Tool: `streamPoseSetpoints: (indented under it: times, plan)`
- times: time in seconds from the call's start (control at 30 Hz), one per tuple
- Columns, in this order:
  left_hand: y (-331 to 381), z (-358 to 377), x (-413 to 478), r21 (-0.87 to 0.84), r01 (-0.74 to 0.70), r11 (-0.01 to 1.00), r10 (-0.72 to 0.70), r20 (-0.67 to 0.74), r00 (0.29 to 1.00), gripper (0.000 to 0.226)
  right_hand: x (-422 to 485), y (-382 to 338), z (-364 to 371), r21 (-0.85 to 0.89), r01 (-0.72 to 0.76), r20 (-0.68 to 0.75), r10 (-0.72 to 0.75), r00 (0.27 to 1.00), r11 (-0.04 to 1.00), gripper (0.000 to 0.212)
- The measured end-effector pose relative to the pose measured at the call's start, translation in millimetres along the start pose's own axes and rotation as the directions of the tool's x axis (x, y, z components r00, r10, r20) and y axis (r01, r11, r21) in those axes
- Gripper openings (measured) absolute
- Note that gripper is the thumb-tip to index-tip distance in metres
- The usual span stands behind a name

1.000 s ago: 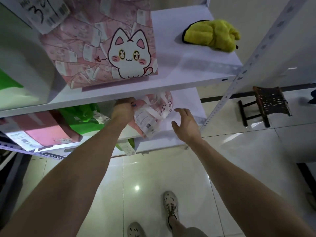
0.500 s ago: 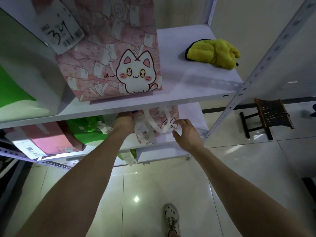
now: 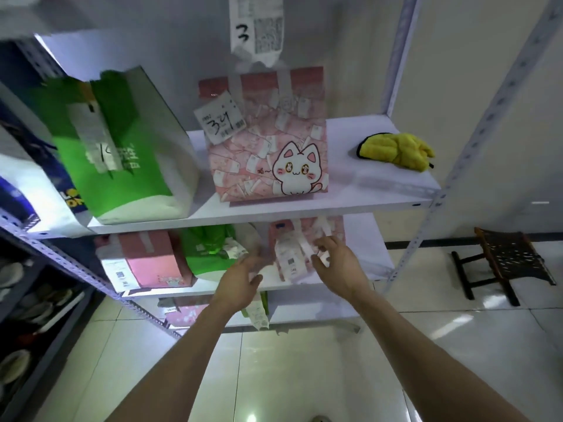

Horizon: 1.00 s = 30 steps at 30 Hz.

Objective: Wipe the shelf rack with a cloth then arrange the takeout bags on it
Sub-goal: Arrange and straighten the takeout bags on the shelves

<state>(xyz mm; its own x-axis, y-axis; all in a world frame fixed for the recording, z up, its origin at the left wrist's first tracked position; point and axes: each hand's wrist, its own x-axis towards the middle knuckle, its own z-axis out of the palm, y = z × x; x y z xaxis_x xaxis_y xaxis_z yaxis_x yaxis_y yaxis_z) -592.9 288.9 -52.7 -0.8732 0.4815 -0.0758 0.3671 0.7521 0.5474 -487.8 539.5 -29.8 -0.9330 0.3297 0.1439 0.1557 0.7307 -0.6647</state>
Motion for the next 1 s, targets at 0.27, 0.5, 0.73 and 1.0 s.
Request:
streamPoseSetpoints:
  times: [0.27, 0.5, 0.73, 1.0]
  plan:
    - [39, -97, 7, -0.002, -0.257, 0.967, 0.217, -0.530, 0.820, 0.026, 42, -85, -62, 0.078, 0.168, -0.440, -0.117, 0.890, 0.983, 0.017]
    - [55, -136, 51, -0.308, -0.071, 0.949, -0.096, -0.496, 0.863, 0.092, 101, -90, -80, 0.254, -0.022, -0.344, 0.112, 0.932, 0.967, 0.096]
    - [59, -121, 69, -0.478, -0.141, 0.867, -0.018, -0.312, 0.950, 0.097, 108, -89, -75, 0.334, -0.072, -0.161, 0.132, 0.978, 0.940, 0.070]
    - [86, -88, 79, -0.346, -0.160, 0.924, 0.034, -0.344, 0.938, 0.102, 91, -47, -90, 0.351, -0.097, -0.255, 0.195, 0.947, 0.931, 0.060]
